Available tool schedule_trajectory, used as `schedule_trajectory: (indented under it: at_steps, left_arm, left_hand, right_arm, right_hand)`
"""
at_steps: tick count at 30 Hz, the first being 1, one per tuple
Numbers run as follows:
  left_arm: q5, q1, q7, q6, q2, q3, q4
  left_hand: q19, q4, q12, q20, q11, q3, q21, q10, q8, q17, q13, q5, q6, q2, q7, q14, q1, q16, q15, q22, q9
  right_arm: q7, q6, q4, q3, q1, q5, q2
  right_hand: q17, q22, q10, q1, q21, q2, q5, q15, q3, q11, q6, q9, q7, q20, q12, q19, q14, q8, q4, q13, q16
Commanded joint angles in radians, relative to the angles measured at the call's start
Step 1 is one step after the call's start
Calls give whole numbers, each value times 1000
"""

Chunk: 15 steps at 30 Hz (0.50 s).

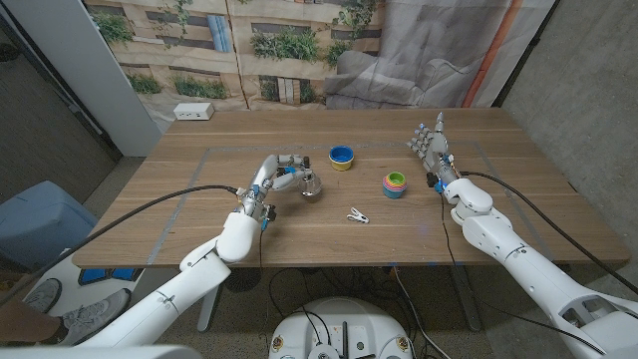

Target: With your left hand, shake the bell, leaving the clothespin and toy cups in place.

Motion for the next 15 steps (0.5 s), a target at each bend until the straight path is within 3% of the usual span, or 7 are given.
schedule_trajectory:
  at_steps: [1,15]
  left_arm:
    - [-109,23,-31,83,-3,-21,-45]
    - [-105,-13,-15,-6,-16,-10,56]
  left_hand:
    - [-3,0,6,-1,-36,-2,-2,30,4,1,4,7,0,8,-4,-5,3,-2,-146,4,1]
    - [-13,0,3,4,-37,-8,-4,19,0,1,4,8,-10,6,-5,-10,-1,-3,-140,4,1]
  right_arm:
    - [1,0,0,0,0,0,0]
    - [1,0,1,0,1,0,0]
  right_hand:
    - [5,3,-4,3,7,97,6,2,-6,1,-9,4,-1,-3,5,9,-7,6,-1,2,8]
    - [5,3,-4,3,7,97,6,2,-6,2,-9,4,-2,-3,5,9,-6,6,-1,2,8]
